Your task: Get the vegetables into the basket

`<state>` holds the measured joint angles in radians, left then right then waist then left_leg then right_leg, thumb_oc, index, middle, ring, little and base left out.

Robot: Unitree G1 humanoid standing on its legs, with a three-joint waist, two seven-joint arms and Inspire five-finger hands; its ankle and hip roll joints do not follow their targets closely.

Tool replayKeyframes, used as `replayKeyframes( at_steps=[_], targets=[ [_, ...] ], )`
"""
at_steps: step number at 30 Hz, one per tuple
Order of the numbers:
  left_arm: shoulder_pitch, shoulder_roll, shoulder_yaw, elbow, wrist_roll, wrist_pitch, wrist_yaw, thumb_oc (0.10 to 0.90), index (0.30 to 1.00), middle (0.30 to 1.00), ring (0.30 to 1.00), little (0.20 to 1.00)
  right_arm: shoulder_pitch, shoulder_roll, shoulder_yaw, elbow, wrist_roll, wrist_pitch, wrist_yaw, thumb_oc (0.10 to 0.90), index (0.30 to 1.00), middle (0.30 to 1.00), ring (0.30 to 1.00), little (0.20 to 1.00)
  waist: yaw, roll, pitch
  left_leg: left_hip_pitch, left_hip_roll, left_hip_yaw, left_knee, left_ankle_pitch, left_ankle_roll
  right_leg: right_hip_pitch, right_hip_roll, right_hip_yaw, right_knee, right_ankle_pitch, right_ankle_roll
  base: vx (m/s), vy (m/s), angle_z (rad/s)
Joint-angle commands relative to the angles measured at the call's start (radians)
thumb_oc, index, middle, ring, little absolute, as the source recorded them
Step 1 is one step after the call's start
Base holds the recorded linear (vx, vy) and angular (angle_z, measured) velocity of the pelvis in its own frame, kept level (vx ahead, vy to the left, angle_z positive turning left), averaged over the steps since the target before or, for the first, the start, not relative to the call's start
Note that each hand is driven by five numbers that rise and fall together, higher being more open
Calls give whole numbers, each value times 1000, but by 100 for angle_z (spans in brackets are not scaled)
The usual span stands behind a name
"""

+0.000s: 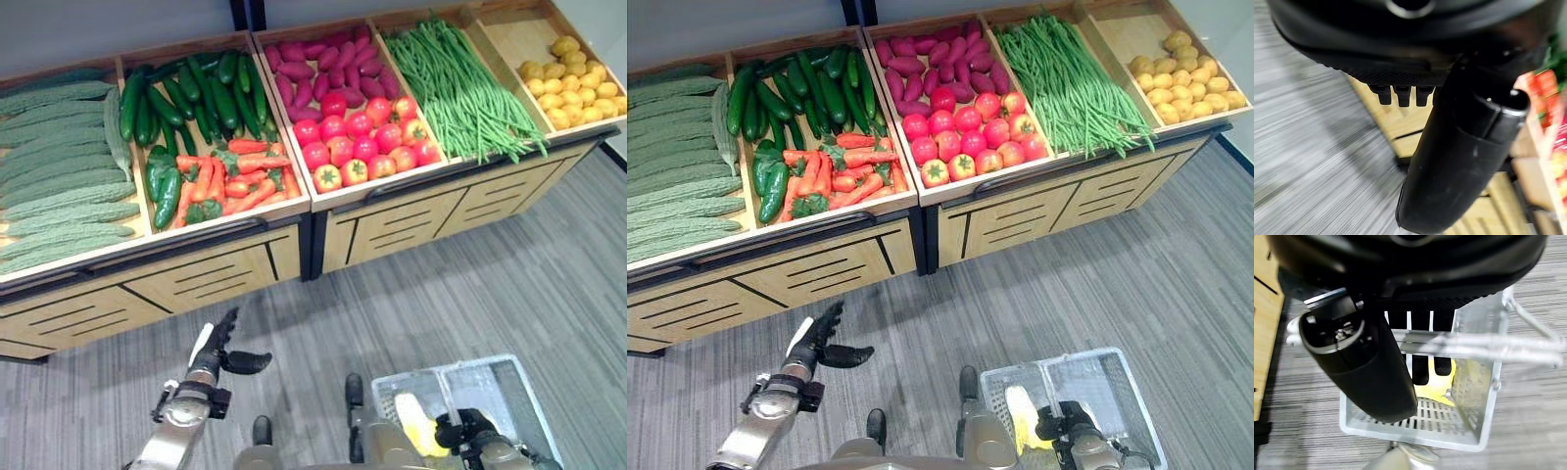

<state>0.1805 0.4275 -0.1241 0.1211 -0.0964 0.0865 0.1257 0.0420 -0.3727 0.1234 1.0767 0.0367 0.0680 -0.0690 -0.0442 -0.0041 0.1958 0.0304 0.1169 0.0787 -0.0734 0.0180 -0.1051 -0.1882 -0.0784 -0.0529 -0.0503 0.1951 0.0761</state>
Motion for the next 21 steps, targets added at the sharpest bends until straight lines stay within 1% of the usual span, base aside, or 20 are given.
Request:
replayKeyframes(
  at_steps=[1,2,3,4,6,7,8,9,10,11,12,13,14,15,17,18,20,21],
  targets=[
    [-62,51,73,-54,51,-93,29,900,1000,1000,1000,1000,11,-11,38,-3,-13,-20,15,400,300,300,300,300,-8,-54,1,-40,-24,-17,43,-24,14,-3,-85,65,84,-104,99,0,0,0],
    [-63,60,94,-98,67,-97,41,900,1000,1000,1000,1000,16,-13,41,-4,-15,-24,15,400,300,300,300,300,-9,-53,-1,-37,-24,-15,38,-23,14,-2,-84,67,82,-103,99,0,7,-6],
    [-105,79,128,-150,121,-105,104,900,1000,1000,1000,1000,18,-10,48,7,-18,-29,12,400,300,300,300,300,-12,-47,-6,-34,-23,-8,27,-19,10,-3,-83,71,74,-102,99,-4,2,-6],
    [-105,79,128,-150,121,-105,104,900,1000,1000,1000,1000,18,-10,48,7,-18,-29,12,400,300,300,300,300,-12,-47,-6,-34,-23,-8,27,-19,10,-3,-83,71,74,-102,99,-13,-4,-8],
    [-189,90,150,-173,159,-110,177,900,1000,1000,1000,1000,14,-2,67,21,-24,-34,6,400,300,300,300,300,-21,-40,-13,-38,-18,-2,18,-12,6,-9,-80,77,66,-98,97,-9,-11,-7],
    [-195,90,148,-170,160,-110,179,900,1000,1000,1000,1000,10,-1,66,23,-24,-35,5,400,300,300,300,300,-20,-40,-11,-38,-18,-1,16,-11,5,-10,-80,77,66,-97,97,-21,-24,-5],
    [-281,100,153,-152,210,-96,257,900,1000,1000,1000,1000,2,3,79,38,-26,-38,-6,400,300,300,300,300,-29,-35,-16,-45,-12,4,7,-3,1,-21,-75,82,59,-93,96,-27,-30,-5],
    [-330,108,148,-125,243,-77,304,900,1000,1000,1000,1000,-3,4,88,45,-27,-41,-15,400,300,300,300,300,-36,-32,-19,-48,-9,9,3,2,-2,-27,-72,85,56,-90,96,0,0,0],
    [-330,108,148,-125,243,-77,304,900,1000,1000,1000,1000,-3,4,88,45,-27,-41,-15,400,300,300,300,300,-36,-32,-19,-48,-9,9,3,2,-2,-27,-72,85,56,-90,96,0,0,0],
    [-366,106,136,-102,255,-69,330,900,1000,1000,1000,1000,-12,7,87,51,-24,-42,-22,400,300,300,300,300,-37,-30,-19,-52,-7,13,0,7,-4,-32,-70,89,54,-87,96,-9,-22,-8],
    [-418,124,137,-67,292,-48,368,900,1000,1000,1000,1000,-21,9,88,60,-18,-40,-37,400,300,300,300,300,-47,-26,-24,-58,-3,23,-3,10,-8,-41,-67,93,48,-83,96,4,-34,-15],
    [-449,131,134,-45,299,-39,385,900,1000,1000,1000,1000,-26,9,88,65,-17,-41,-42,400,300,300,300,300,-51,-23,-27,-59,-1,29,-4,11,-10,-44,-65,97,44,-82,96,11,-23,-18],
    [-455,132,131,-39,298,-40,387,900,1000,1000,1000,1000,-29,10,87,66,-17,-41,-42,400,300,300,300,300,-48,-23,-27,-60,0,30,-4,11,-10,-46,-64,98,44,-81,96,42,-21,-32],
    [-488,152,138,-11,320,-21,409,900,1000,1000,1000,1000,-27,5,88,67,-18,-40,-46,400,300,300,300,300,-61,-18,-34,-59,2,41,-6,11,-13,-49,-61,103,38,-79,97,47,-17,-36],
    [-546,175,132,51,329,-1,435,900,1000,1000,1000,1000,-34,3,97,70,-21,-37,-49,400,300,300,300,300,-68,-9,-39,-62,5,56,-7,13,-17,-58,-56,112,30,-74,96,37,-13,-29],
    [-552,176,129,57,328,-3,437,900,1000,1000,1000,1000,-36,4,96,70,-21,-36,-49,400,300,300,300,300,-66,-10,-38,-63,6,57,-7,13,-17,-60,-56,113,30,-73,96,24,-17,-27],
    [-634,219,108,137,368,45,472,900,1000,1000,1000,1000,-42,-5,111,73,-27,-34,-55,400,300,300,300,300,-82,3,-43,-75,11,70,-11,23,-24,-74,-50,121,18,-65,96,21,-32,-22],
    [-661,229,99,161,373,56,485,900,1000,1000,1000,1000,-45,-7,113,72,-27,-34,-57,400,300,300,300,300,-84,6,-43,-82,14,74,-12,26,-26,-81,-47,123,13,-62,97,0,-39,-12]
  ],
)
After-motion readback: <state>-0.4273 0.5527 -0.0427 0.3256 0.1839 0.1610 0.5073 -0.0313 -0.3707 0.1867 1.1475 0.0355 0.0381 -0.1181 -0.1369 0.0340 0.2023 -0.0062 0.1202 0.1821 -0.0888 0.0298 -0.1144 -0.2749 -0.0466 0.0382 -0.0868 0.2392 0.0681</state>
